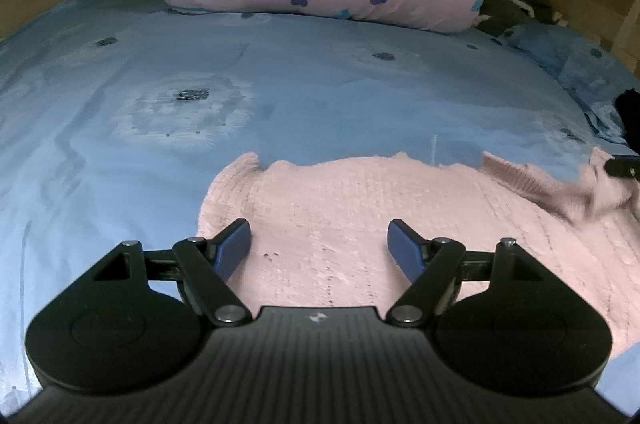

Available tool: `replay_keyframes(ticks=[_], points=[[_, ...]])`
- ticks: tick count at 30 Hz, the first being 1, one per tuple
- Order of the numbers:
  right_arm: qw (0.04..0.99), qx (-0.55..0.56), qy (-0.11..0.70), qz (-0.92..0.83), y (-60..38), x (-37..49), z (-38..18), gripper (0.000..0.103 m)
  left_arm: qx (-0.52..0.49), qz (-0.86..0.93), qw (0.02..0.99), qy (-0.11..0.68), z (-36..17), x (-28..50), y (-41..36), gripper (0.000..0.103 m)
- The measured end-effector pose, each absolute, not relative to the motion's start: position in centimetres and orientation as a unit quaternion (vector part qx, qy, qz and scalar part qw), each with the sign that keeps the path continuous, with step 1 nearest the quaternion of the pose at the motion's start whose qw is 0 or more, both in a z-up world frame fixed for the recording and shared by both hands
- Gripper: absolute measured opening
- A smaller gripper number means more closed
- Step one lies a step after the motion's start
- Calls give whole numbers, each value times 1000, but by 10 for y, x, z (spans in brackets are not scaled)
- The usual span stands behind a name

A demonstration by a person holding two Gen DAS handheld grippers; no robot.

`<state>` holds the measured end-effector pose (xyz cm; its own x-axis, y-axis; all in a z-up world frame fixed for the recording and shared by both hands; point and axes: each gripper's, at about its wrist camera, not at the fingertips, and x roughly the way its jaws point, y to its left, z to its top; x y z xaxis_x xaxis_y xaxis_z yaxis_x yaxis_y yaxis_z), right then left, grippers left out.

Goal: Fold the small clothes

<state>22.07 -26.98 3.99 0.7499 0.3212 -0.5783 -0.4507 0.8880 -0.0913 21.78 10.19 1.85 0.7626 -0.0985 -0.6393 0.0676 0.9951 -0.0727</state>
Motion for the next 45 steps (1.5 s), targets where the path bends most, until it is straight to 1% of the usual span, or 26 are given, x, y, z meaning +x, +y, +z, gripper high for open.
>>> replay_keyframes(ticks=[2, 5, 6, 8, 9, 11, 12, 13, 15, 19, 23, 27, 28, 29, 30, 34, 35, 38, 42, 43, 45], points=[[943, -45, 299, 138, -289, 240, 34, 11, -22, -40, 938, 343, 17, 220, 103, 80], [939, 61, 337, 34, -321, 264, 13, 11, -20, -35, 938, 344, 16, 223, 103, 80], [933, 86, 349, 16, -330, 269, 4, 13, -17, -33, 938, 345, 15, 224, 102, 80], [930, 104, 352, -7, -337, 269, -7, 14, -16, -30, 937, 347, 14, 226, 103, 80], [932, 110, 345, -10, -338, 266, -8, 17, -18, -28, 937, 349, 13, 226, 104, 80], [932, 128, 339, -14, -342, 258, -7, 29, -22, -26, 936, 350, 13, 227, 105, 80], [931, 134, 340, -18, -344, 253, -4, 38, -23, -26, 936, 350, 13, 227, 105, 80], [931, 140, 337, -21, -345, 246, -1, 45, -23, -26, 936, 350, 13, 226, 105, 80], [930, 149, 336, -11, -347, 230, 7, 48, -22, -28, 937, 349, 14, 226, 104, 80], [927, 137, 348, 28, -342, 212, 18, 50, -15, -30, 936, 349, 14, 223, 100, 82], [931, 96, 351, 43, -324, 218, 19, 50, -5, -36, 937, 347, 13, 218, 94, 85], [925, 93, 367, 46, -308, 241, 12, 51, 3, -38, 937, 347, 11, 217, 91, 86], [924, 87, 371, 46, -304, 245, 9, 39, 2, -39, 937, 347, 11, 218, 92, 86], [925, 80, 368, 45, -301, 246, 7, 20, 0, -40, 937, 346, 12, 218, 92, 86], [928, 69, 365, 43, -297, 246, 6, 13, -2, -40, 938, 345, 12, 218, 93, 86], [945, 56, 322, -6, -300, 237, 9, 12, -7, -36, 937, 349, 11, 221, 96, 86], [945, 55, 321, -24, -306, 238, 5, 12, -6, -34, 936, 351, 9, 222, 96, 86], [936, 104, 336, -22, -323, 242, -10, 14, 3, -30, 935, 355, 6, 225, 93, 86], [937, 121, 327, -2, -325, 234, -6, 21, 9, -29, 935, 355, 4, 226, 90, 87], [936, 128, 328, 0, -326, 231, -3, 25, 9, -28, 934, 355, 3, 226, 91, 87], [933, 145, 331, -2, -327, 225, 4, 31, 9, -27, 934, 355, 3, 227, 91, 87]])
